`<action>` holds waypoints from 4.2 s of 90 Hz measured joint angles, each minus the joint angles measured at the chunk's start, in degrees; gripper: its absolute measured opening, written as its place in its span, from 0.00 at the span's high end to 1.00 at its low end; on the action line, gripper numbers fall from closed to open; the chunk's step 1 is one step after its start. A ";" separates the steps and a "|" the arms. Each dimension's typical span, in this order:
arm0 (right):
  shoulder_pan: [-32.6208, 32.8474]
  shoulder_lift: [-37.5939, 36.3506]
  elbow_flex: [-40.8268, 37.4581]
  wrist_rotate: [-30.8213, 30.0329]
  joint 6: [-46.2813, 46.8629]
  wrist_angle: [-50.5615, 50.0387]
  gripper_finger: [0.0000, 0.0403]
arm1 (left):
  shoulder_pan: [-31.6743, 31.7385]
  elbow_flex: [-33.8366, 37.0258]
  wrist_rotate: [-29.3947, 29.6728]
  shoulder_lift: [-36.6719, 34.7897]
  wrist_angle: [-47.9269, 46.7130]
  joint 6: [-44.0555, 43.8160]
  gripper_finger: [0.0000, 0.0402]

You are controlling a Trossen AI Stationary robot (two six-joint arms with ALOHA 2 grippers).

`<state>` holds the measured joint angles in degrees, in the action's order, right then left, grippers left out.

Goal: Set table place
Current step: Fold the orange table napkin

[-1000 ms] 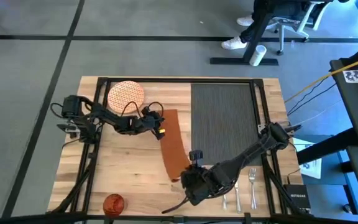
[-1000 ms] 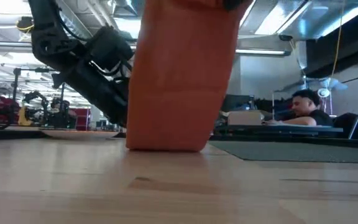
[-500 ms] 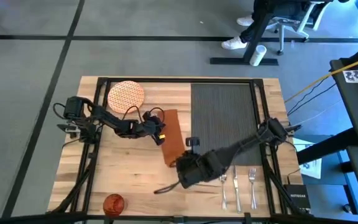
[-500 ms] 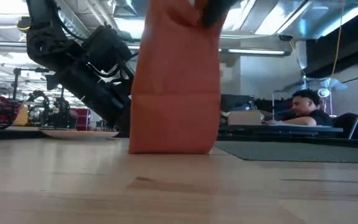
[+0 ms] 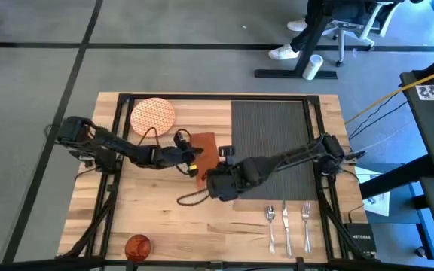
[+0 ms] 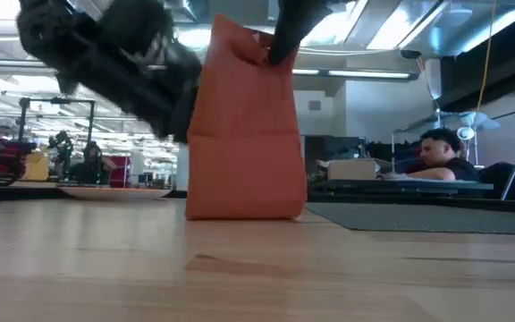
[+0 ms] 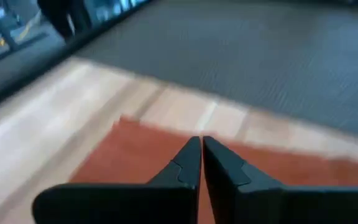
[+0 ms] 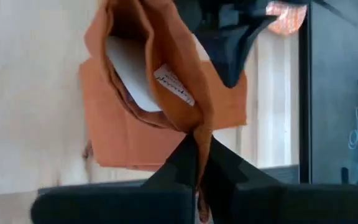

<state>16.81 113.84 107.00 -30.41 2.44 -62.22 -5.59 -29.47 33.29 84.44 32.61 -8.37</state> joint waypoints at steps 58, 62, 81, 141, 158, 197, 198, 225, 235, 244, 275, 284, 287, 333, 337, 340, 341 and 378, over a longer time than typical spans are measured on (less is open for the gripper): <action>-14.62 -1.13 -0.02 14.53 -10.12 5.90 1.00 | -2.96 0.00 9.97 -32.98 -13.06 11.45 1.00; -15.92 -1.13 -0.10 15.33 -10.34 6.15 1.00 | -2.26 0.00 9.95 -33.22 -13.06 11.79 1.00; -20.74 -1.13 -3.21 19.86 -11.94 11.70 1.00 | 0.15 0.00 9.92 -33.46 -15.34 12.08 1.00; -25.40 -1.11 -13.46 29.15 -11.55 23.30 0.99 | 1.03 0.00 9.77 -33.44 -17.19 10.64 1.00; -25.51 -1.11 -14.64 27.41 -10.32 25.26 0.89 | 1.03 0.00 9.76 -33.43 -17.21 10.24 1.00; -25.47 -1.11 -14.64 27.13 -9.55 25.29 0.62 | 1.03 0.00 9.77 -33.39 -17.62 9.87 1.00; -25.47 -1.11 -14.64 27.14 -9.55 25.29 0.62 | 1.03 0.00 9.77 -33.39 -17.62 9.87 1.00; -24.93 -0.58 -16.48 35.63 -6.47 25.10 0.63 | 1.03 0.00 9.75 -33.39 -18.12 9.87 1.00; -22.97 -0.22 -19.84 36.00 -4.53 25.05 0.72 | 1.03 0.00 9.75 -33.39 -18.89 9.85 1.00; -20.80 -0.30 -21.84 36.02 -4.20 26.64 0.83 | 1.03 0.00 9.76 -33.39 -19.01 9.85 1.00; -16.07 -0.32 -30.68 36.01 0.77 38.47 0.98 | 5.45 0.00 4.72 -30.29 -24.06 4.22 1.00; -14.99 -0.32 -32.59 35.85 1.99 40.92 1.00 | 8.56 0.00 2.40 -26.73 -24.14 1.95 1.00; -14.65 -0.32 -33.06 35.32 2.36 41.92 0.99 | 9.57 0.00 1.98 -25.48 -24.00 1.25 1.00; -10.26 0.63 -33.68 21.54 3.09 42.56 1.00 | 24.25 -0.02 -11.65 -8.14 -13.62 -1.94 1.00; -10.06 0.72 -33.66 21.36 3.12 43.01 1.00 | 25.15 -0.02 -13.54 -6.50 -11.69 -1.78 1.00; -10.08 0.88 -33.54 20.96 3.12 43.40 1.00 | 25.78 -0.03 -15.02 -5.20 -10.35 -1.75 1.00; -10.08 0.92 -33.53 20.76 3.12 43.46 1.00 | 25.97 -0.04 -15.41 -4.77 -9.93 -1.74 1.00; -10.00 2.58 -33.61 22.59 4.90 43.92 1.00 | 28.64 -0.39 -26.73 10.24 1.38 -2.90 1.00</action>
<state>6.81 116.42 73.38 -7.82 7.33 -18.30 23.06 -29.86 6.56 94.68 33.98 -11.27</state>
